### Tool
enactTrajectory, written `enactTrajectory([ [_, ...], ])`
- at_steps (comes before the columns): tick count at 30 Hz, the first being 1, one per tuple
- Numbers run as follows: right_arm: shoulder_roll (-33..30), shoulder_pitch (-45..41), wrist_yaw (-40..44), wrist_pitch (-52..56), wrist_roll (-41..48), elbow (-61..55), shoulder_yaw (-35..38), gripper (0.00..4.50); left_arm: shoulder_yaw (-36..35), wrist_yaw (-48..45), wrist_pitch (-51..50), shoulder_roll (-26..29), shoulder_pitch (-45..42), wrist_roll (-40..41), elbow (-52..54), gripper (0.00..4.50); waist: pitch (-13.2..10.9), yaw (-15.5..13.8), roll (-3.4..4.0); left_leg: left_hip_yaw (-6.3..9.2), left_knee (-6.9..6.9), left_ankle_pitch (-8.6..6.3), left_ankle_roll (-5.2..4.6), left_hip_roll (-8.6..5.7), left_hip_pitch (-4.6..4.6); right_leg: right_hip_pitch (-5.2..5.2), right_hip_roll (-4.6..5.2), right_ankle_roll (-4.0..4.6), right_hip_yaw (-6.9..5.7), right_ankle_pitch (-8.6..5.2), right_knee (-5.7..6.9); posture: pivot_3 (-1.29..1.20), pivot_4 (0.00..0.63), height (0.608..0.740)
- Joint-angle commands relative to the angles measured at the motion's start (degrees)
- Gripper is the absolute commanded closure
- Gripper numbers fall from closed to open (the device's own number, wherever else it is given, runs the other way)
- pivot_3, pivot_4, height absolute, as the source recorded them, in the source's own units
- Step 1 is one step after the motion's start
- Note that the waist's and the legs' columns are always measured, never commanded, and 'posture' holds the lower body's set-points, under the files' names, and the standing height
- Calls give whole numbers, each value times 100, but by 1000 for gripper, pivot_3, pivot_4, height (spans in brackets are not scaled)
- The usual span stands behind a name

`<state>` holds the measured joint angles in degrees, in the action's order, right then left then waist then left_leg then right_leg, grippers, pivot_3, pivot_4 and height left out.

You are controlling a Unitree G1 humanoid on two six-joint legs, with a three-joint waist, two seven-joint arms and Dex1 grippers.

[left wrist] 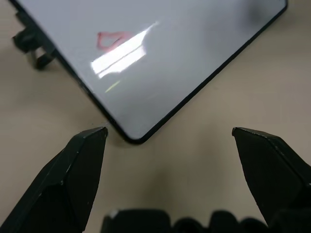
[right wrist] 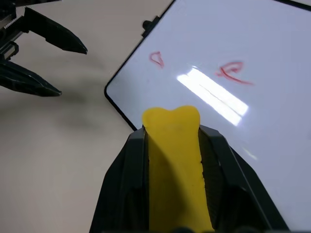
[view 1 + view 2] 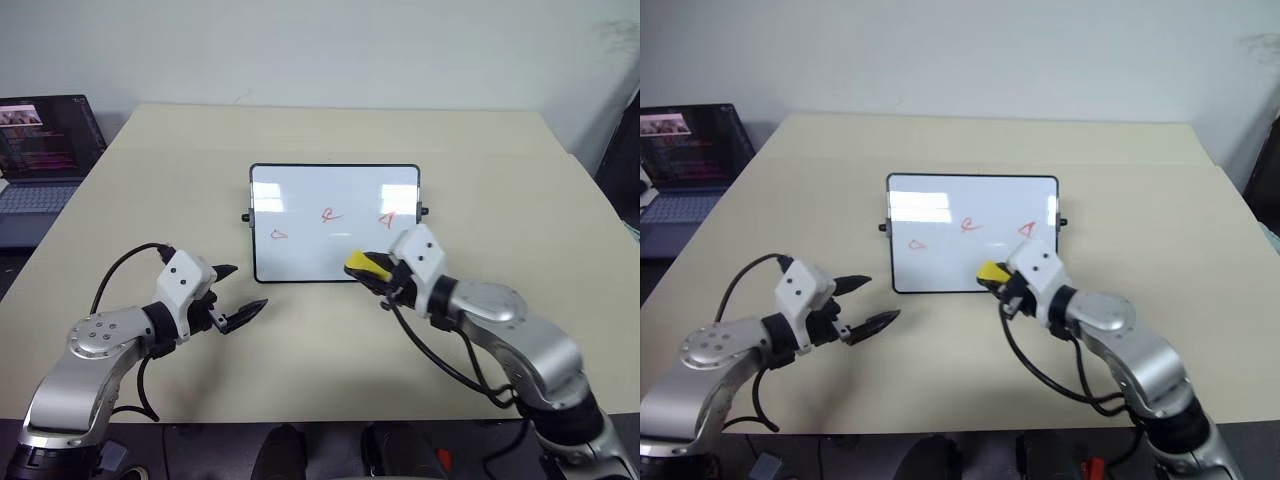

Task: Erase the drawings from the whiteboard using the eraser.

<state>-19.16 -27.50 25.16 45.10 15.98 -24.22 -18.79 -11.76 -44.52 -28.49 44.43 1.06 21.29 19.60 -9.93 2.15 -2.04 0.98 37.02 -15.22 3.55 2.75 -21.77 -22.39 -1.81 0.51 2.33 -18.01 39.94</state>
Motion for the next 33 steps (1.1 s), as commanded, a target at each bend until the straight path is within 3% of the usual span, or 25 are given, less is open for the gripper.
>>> enactTrajectory([
  [1, 398, -785, 101, -740, -497, 965, -427, 3451, -181, -76, 46, 150, -131, 26, 4, 0, -2, 14, 0, -3, 0, 0, 0, 0, -6, -8, 0, 5, 2, 3, 1, 0, 150, 740],
  [9, 1000, -2388, 86, -2398, -2014, 3012, -1345, 3451, -141, -226, -2, 378, -258, 43, -50, 0, 2, -28, -5, -1, 5, 0, 2, -2, -97, -92, 22, 9, -7, 6, 8, 0, 150, 740],
  [15, 1604, -2893, -283, -3300, -2642, 4604, -1354, 3452, 4, -306, 8, 376, -278, 9, -2, 0, 3, -17, -6, -1, 4, 0, 1, -2, -99, -96, 25, 11, -10, 7, 14, 0, 150, 740],
  [23, 1456, -2689, 935, -2989, -3033, 4706, -1765, 3452, 42, -374, 14, 375, -286, -8, 43, 0, 4, -24, -7, -1, 6, 0, 1, -10, -100, -96, 40, 11, -14, 7, 18, 0, 150, 740],
  [25, 1484, -2704, 899, -3050, -3115, 4722, -1705, 3452, 45, -383, 18, 374, -296, -10, 44, 0, 4, -24, -7, 1, 7, 0, 1, -10, -98, -95, 40, 11, -17, 7, 24, 0, 150, 740],
  [29, 1676, -3021, 37, -3392, -3327, 5059, -1263, 3452, 51, -405, 18, 373, -299, 3, 65, 0, 3, -22, -7, 2, 19, 1, 1, -10, -95, -96, 40, 10, -17, 7, 45, 0, 150, 740],
  [33, 1619, -2977, 346, -3371, -3390, 5143, -1324, 3452, 54, -414, 14, 374, -283, 12, 85, 0, 4, -21, -8, 2, 38, 1, 1, -12, -93, -96, 40, 10, -16, 6, 66, 0, 150, 740],
])
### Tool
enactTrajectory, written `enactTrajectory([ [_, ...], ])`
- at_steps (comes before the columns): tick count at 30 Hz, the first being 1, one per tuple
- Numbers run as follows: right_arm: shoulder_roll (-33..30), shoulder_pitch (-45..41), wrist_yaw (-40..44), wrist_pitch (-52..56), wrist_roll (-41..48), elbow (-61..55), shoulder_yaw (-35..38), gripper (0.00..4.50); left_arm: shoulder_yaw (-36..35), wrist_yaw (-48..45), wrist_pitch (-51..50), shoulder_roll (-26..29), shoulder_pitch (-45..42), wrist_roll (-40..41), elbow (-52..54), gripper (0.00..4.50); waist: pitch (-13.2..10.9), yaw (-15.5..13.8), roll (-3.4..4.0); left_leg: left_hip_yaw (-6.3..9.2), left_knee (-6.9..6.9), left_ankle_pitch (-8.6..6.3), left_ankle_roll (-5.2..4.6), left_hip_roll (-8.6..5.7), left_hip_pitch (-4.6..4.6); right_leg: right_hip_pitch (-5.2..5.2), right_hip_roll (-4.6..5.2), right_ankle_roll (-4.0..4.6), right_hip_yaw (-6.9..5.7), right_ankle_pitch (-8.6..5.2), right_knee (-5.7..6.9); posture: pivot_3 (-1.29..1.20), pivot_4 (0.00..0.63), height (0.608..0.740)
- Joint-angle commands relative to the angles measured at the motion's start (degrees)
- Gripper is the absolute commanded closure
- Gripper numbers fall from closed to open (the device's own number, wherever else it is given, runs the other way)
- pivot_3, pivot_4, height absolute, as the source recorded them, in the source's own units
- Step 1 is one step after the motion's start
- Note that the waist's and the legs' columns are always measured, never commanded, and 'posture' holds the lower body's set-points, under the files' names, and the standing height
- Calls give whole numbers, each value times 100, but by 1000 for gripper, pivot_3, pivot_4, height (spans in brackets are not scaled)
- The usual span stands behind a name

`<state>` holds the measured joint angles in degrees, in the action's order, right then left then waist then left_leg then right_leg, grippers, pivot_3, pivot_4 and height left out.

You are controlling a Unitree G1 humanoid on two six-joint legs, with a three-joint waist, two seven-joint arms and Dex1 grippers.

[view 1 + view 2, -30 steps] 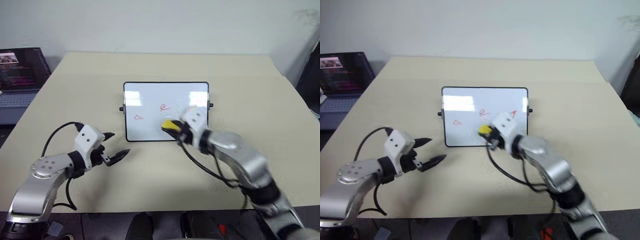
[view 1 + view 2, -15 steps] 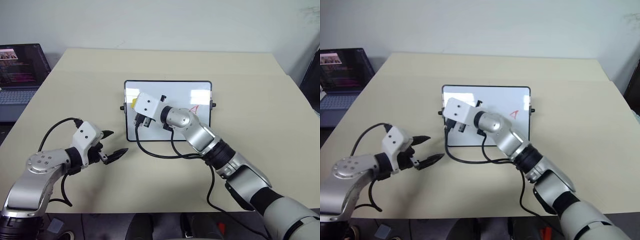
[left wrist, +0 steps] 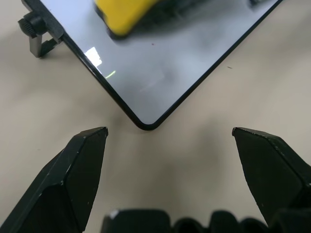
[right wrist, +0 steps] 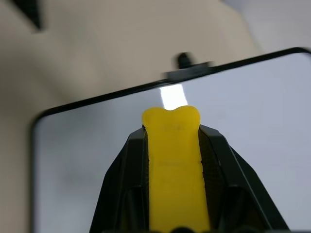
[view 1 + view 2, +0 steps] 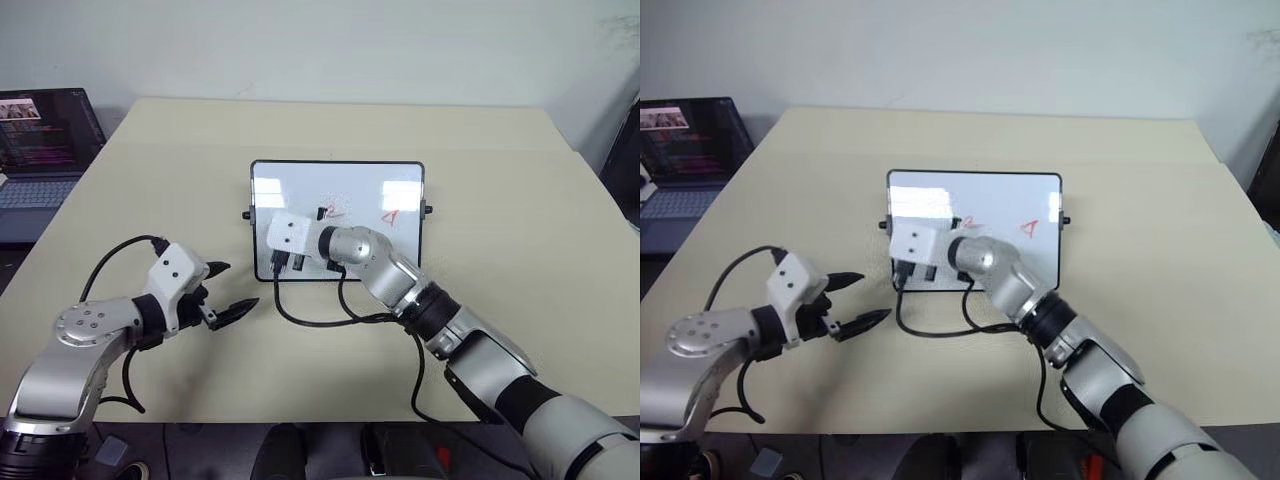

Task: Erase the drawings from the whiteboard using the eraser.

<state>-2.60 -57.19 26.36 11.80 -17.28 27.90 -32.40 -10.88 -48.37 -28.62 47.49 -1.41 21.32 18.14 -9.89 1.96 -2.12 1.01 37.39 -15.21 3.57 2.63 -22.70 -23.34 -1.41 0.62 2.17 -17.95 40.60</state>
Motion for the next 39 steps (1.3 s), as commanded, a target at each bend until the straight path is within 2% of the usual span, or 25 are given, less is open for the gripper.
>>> enactTrajectory([
  [1, -83, 74, 433, 17, -75, -125, -51, 3452, -32, -32, 28, 70, -33, 12, 232, 0, 0, -1, 0, 0, 3, 0, 0, 0, 0, 0, 0, 0, 0, 0, 2, 0, 150, 740],
  [4, -183, 277, 946, 180, -103, -311, -259, 3452, -16, -40, 30, 71, -33, 14, 228, 0, 0, 0, 0, 0, 14, 0, -1, 0, 1, 0, 0, 0, 0, 0, 15, 0, 150, 740],
  [6, -208, 315, 995, 207, -184, -351, -276, 3452, -4, -46, 36, 71, -45, 13, 221, 0, -2, 1, 4, 1, 26, 0, -1, 1, 1, 0, -1, 0, 0, -1, 25, 0, 150, 740],
  [13, -114, -77, 27, -153, -430, -19, 141, 3453, 20, -92, 54, 71, -78, 7, 191, 0, -2, -2, 3, 9, 56, 1, -2, -2, 10, 7, -4, 6, -3, 5, 52, 0, 150, 740],
  [21, -373, 341, 1326, 329, -485, -454, -295, 3471, -5, -157, 72, 84, -62, 5, 182, 0, -2, 0, 3, 11, 51, 1, -2, 3, 7, 8, -9, 7, -4, 4, 42, 0, 150, 740],
  [23, -405, 379, 1423, 344, -513, -551, -314, 3479, -13, -171, 75, 95, -57, 4, 177, 0, -2, 0, 3, 11, 53, 1, -2, 3, 8, 9, -9, 7, -4, 4, 44, 0, 150, 740],
  [27, -262, 65, 481, 45, -678, -253, 39, 3482, -9, -183, 73, 105, -62, -5, 161, 0, -3, 1, 4, 13, 56, 1, -2, 2, 11, 10, -9, 7, -5, 5, 51, 0, 150, 740],
  [29, -270, -3, 367, -12, -677, -155, 90, 3482, -8, -188, 74, 109, -60, -9, 160, 0, -3, -1, 4, 13, 56, 1, -2, 2, 12, 10, -10, 7, -5, 5, 52, 0, 150, 740],
  [36, -509, 370, 1441, 292, -713, -467, -320, 3483, -22, -230, 68, 113, -57, -21, 159, 0, -2, -8, 3, 14, 52, 1, -2, 2, 9, 11, -10, 8, -6, 4, 42, 0, 150, 740],
  [39, -548, 426, 1534, 294, -785, -559, -363, 3483, -36, -250, 65, 126, -50, -21, 161, 0, -2, -3, 3, 14, 53, 1, -3, 3, 13, 13, -10, 8, -5, 4, 46, 0, 150, 740],
])
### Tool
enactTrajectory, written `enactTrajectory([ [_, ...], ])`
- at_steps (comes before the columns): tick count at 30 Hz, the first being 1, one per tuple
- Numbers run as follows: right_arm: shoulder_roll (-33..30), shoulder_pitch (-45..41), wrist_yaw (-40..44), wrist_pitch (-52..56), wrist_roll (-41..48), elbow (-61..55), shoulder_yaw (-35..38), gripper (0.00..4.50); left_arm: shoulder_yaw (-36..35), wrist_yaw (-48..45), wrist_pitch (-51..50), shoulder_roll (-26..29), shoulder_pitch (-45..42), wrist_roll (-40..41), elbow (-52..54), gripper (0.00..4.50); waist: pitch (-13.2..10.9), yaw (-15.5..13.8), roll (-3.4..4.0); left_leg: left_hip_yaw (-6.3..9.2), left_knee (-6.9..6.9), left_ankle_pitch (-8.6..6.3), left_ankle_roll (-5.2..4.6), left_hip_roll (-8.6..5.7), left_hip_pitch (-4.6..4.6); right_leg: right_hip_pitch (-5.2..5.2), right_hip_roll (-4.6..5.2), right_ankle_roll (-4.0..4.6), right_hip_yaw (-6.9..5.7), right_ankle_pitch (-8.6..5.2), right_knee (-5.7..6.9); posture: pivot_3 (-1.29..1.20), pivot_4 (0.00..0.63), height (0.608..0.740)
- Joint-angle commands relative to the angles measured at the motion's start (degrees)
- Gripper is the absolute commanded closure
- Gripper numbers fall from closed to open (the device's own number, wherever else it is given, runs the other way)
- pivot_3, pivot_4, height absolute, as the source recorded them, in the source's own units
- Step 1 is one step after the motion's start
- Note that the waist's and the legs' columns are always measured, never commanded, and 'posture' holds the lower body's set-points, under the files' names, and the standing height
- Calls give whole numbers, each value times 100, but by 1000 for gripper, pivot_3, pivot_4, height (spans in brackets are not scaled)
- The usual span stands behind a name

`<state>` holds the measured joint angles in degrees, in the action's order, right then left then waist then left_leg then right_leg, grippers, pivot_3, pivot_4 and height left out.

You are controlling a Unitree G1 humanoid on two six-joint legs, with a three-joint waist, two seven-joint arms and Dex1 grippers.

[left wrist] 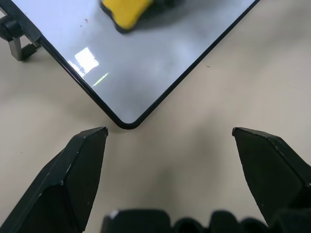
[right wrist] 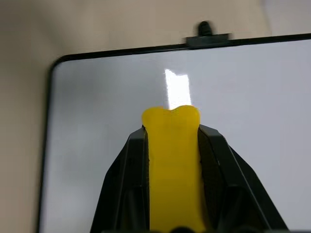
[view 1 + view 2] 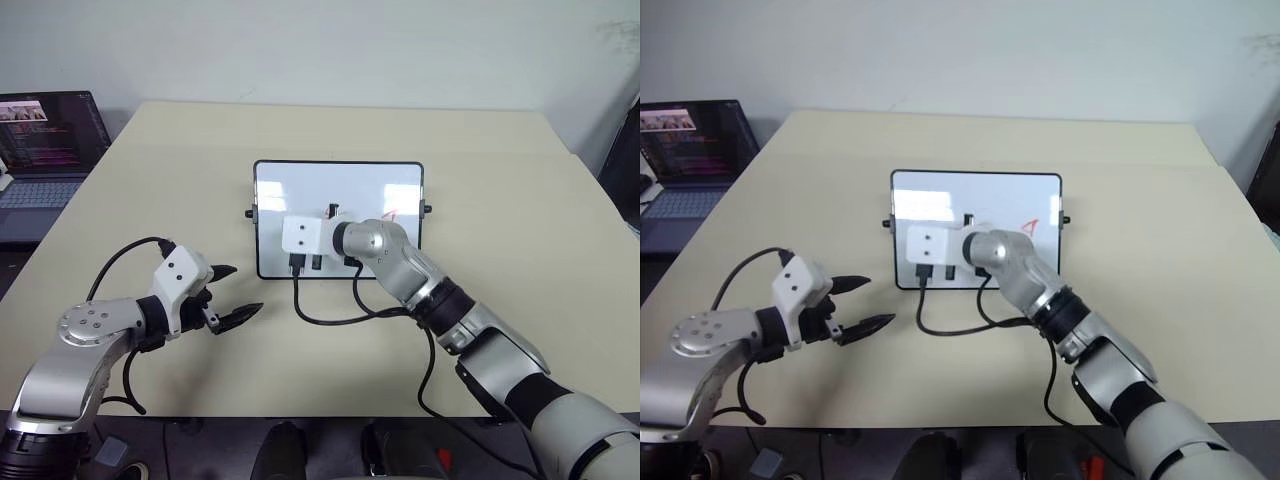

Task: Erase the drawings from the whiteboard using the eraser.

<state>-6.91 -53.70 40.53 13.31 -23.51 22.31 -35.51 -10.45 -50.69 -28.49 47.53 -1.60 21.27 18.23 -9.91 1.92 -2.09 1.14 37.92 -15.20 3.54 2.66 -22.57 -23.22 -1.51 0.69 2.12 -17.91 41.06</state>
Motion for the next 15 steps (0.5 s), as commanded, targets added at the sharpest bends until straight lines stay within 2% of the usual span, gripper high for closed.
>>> enactTrajectory([
  [1, -114, 75, 80, 124, -192, -4, -44, 3483, -85, -22, 50, 127, -29, -15, 153, 0, 0, 1, 1, 1, 0, 0, 0, 0, 1, 1, 0, 0, -1, 0, 2, 0, 150, 740],
  [2, -80, 34, -69, 66, -226, 45, -1, 3483, -85, -27, 51, 136, -30, -20, 151, 0, 0, 0, 0, 1, 1, 0, 0, 0, 2, 1, 0, 0, -1, 0, 4, 0, 150, 740],
  [5, 242, -327, -1185, -447, -241, 424, 377, 3483, -95, -45, 43, 156, -10, -8, 163, 0, -1, 9, 1, 1, 2, 1, 0, 0, 5, 2, -3, 0, 0, 0, 7, 0, 150, 740],
  [8, 448, -525, -1590, -781, -180, 659, 499, 3485, -95, -43, 44, 171, 2, -4, 163, 0, -2, 9, 2, 2, 2, 2, 1, 2, 3, 0, -6, 1, 0, 1, 7, 0, 150, 740],
  [11, 637, -521, -1425, -837, -140, 750, 419, 3485, -93, -35, 40, 165, -13, 4, 164, 0, -1, 9, 1, 1, -2, 1, 1, 2, -4, -2, -5, 1, 2, 0, -6, 0, 150, 740],
  [15, 573, -206, -542, -467, -170, 654, 109, 3485, -108, -25, 33, 165, -23, 12, 166, 0, -2, 8, 1, -1, -6, 0, 0, 5, -18, -10, -5, 2, 3, 0, -20, 0, 150, 740],
])
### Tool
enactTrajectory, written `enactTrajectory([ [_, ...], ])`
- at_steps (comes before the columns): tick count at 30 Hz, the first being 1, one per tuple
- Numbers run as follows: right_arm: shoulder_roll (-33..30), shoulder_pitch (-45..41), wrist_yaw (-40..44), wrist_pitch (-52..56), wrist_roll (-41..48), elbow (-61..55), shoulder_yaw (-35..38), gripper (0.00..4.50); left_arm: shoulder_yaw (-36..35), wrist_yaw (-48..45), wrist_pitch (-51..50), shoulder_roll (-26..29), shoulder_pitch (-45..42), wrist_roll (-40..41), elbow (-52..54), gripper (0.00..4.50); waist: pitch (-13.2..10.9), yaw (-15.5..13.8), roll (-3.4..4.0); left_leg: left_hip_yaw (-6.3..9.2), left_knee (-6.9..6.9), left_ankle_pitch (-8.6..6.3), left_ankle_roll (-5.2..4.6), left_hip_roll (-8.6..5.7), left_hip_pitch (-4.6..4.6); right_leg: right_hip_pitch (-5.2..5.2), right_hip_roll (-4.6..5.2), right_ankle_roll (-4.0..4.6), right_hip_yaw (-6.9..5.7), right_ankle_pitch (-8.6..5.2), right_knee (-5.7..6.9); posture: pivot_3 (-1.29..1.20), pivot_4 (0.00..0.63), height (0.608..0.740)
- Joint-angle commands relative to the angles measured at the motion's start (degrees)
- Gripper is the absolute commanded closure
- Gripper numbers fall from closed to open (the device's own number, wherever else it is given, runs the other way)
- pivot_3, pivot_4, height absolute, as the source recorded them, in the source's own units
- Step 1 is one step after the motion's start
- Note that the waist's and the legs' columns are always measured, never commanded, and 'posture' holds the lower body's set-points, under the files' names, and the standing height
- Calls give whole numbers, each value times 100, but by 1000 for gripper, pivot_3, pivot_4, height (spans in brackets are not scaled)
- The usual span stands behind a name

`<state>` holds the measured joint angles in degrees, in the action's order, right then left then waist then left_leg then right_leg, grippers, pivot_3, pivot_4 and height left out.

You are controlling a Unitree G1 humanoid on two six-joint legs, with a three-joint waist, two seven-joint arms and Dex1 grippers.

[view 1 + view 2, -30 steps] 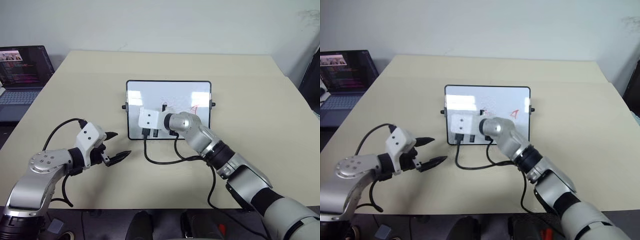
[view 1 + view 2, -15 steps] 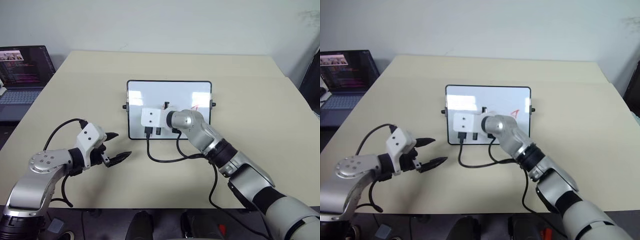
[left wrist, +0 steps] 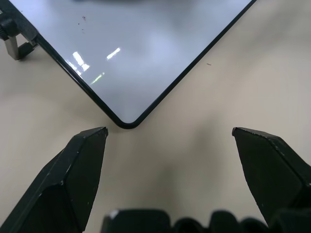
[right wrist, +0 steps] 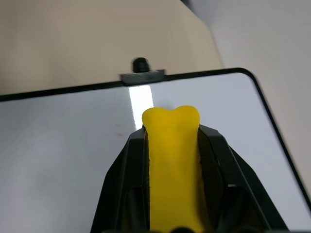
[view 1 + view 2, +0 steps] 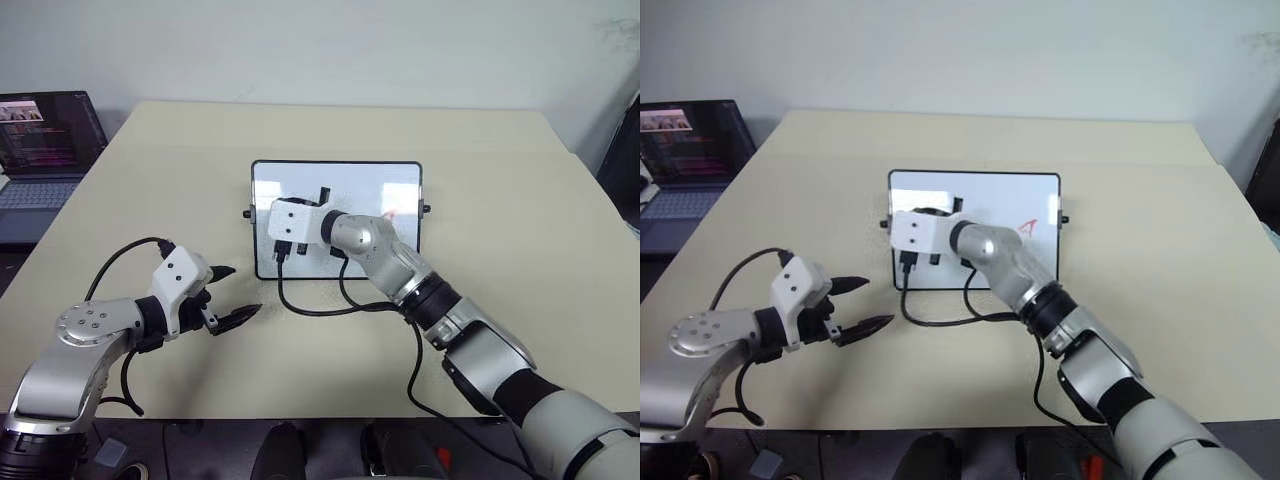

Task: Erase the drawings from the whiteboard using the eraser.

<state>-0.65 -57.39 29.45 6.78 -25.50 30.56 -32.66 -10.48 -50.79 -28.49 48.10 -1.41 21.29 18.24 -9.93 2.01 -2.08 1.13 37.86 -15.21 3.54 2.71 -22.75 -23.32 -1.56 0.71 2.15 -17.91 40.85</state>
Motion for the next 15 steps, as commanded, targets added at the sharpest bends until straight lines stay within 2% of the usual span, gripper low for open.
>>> enactTrajectory([
  [1, -95, 232, 747, 261, 21, -229, -234, 3485, -112, -12, 36, 108, -36, 9, 168, 0, 0, -2, 0, 0, -1, 0, 0, 0, -1, 0, 1, 0, -1, 0, -3, 0, 150, 740],
  [3, -147, 279, 778, 266, -37, -298, -229, 3485, -123, -9, 35, 109, -28, 16, 176, 0, -1, -2, 1, 0, 0, -1, -1, -1, -1, 0, 2, 0, -1, 0, -2, 0, 150, 740],
  [8, 14, -100, -381, -65, -109, -2, 227, 3486, -93, -23, 34, 103, -60, 28, 179, 0, -1, 2, 1, 3, 5, 0, 0, -3, 8, 2, 3, 1, -4, 1, 19, 0, 150, 740],
  [15, -76, 238, 383, 175, -16, -208, -17, 3486, -66, -42, 67, 70, -127, 48, 156, 0, 0, 0, 0, 2, 2, 0, 0, -2, 7, 3, 1, 1, -2, 0, 11, 0, 150, 740],
])
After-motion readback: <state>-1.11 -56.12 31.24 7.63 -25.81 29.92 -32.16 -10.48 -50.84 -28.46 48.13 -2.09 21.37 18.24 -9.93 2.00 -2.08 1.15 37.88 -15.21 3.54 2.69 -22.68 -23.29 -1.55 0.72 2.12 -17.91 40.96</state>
